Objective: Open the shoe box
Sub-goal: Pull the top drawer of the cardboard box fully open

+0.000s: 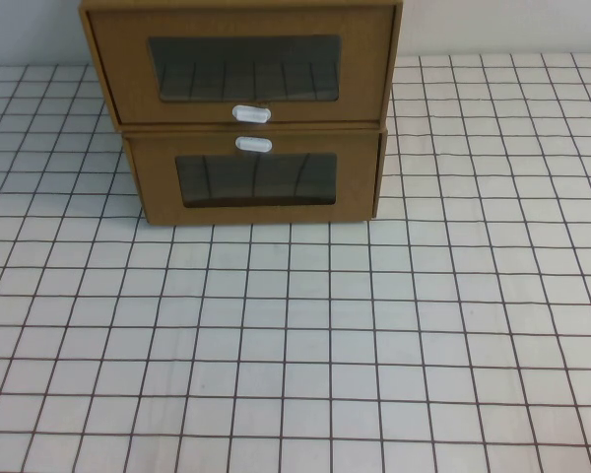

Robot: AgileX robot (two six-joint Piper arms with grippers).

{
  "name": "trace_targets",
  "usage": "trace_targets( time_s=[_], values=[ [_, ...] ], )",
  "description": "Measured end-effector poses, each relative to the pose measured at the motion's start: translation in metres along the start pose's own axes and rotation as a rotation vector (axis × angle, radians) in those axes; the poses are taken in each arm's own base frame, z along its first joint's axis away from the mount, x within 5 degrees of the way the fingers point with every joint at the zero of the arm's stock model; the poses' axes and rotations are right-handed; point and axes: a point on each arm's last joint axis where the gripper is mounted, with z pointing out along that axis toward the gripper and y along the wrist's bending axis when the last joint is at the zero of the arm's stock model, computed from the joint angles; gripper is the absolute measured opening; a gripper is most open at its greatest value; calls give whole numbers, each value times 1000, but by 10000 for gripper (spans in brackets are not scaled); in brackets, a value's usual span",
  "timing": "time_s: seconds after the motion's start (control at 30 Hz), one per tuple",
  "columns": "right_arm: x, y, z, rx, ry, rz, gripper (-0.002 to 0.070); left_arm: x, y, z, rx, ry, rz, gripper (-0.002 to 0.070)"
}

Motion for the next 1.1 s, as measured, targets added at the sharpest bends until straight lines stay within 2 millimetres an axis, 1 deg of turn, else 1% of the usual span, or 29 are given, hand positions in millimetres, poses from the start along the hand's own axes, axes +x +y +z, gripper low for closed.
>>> trace_targets(
  time_s=[0.73, 0.83, 1.0, 1.07, 1.1],
  values=[
    [0, 0, 0, 0, 0, 1, -13, -1, 0, 0, 1, -13, -7, -2],
    [0, 0, 0, 0, 0, 1, -13, -5, -1, 0, 16, -51, -99, -2],
    [0, 0, 0, 0, 0, 1, -14, -17, -4, -2, 80, -174, -430, -2],
    [0, 0, 0, 0, 0, 1, -14, -22, -3, -3, 97, -226, -522, -2],
    [0, 0, 0, 0, 0, 1, -13, -23, -3, -3, 100, -246, -540, -2]
  ],
)
